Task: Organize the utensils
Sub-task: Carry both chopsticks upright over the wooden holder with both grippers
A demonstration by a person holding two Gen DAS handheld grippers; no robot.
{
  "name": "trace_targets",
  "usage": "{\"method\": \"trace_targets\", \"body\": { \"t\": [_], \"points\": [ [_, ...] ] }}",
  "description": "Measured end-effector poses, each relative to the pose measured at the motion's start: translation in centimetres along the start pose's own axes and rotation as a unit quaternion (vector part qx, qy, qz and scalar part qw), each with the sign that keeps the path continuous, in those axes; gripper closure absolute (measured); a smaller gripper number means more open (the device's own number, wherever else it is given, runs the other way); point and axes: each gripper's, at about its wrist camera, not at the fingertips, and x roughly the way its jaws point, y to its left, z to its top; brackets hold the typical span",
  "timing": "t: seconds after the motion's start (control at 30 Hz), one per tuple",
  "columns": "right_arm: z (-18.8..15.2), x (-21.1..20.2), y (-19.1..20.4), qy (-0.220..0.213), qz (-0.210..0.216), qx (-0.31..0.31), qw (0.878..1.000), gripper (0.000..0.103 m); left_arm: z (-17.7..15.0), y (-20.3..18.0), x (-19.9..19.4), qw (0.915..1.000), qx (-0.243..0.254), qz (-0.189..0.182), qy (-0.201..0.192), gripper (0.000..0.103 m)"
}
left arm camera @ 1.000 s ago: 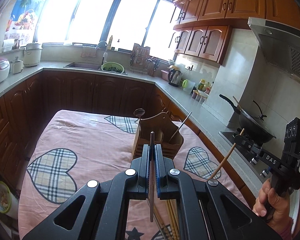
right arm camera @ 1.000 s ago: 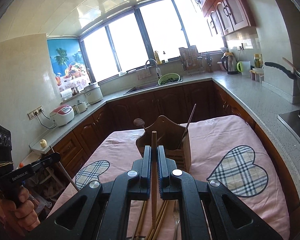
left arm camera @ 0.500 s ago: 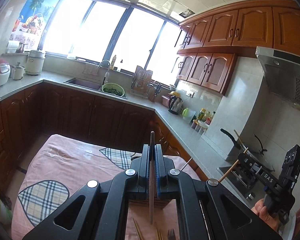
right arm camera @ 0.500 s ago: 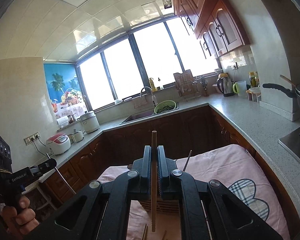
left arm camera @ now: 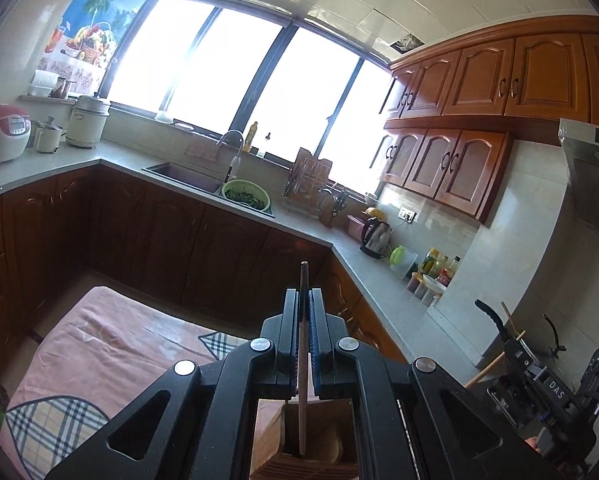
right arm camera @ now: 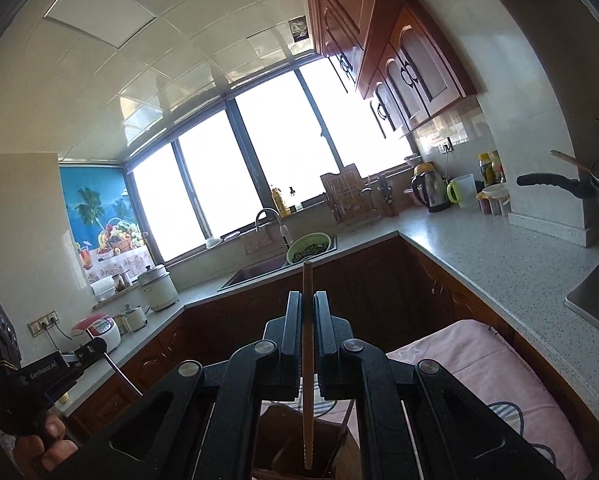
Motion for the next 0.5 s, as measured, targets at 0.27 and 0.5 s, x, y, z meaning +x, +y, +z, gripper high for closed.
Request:
{"method": "trace_targets", "body": {
  "t": [0.27,0.5],
  "points": [
    [-4.3,3.4,-2.1,0.025,-0.012,0.019,0.999,0.098,-4.3,1.0,7.6,0.9986,-0.038,0.023,0.028,0.100],
    [-7.2,4.9,-2.6,0.059,-0.012,0.021,0.998,0.098,-6.6,-0.3,11.6,0.9979,-0.015,0.023,0.058,0.100]
  ]
}}
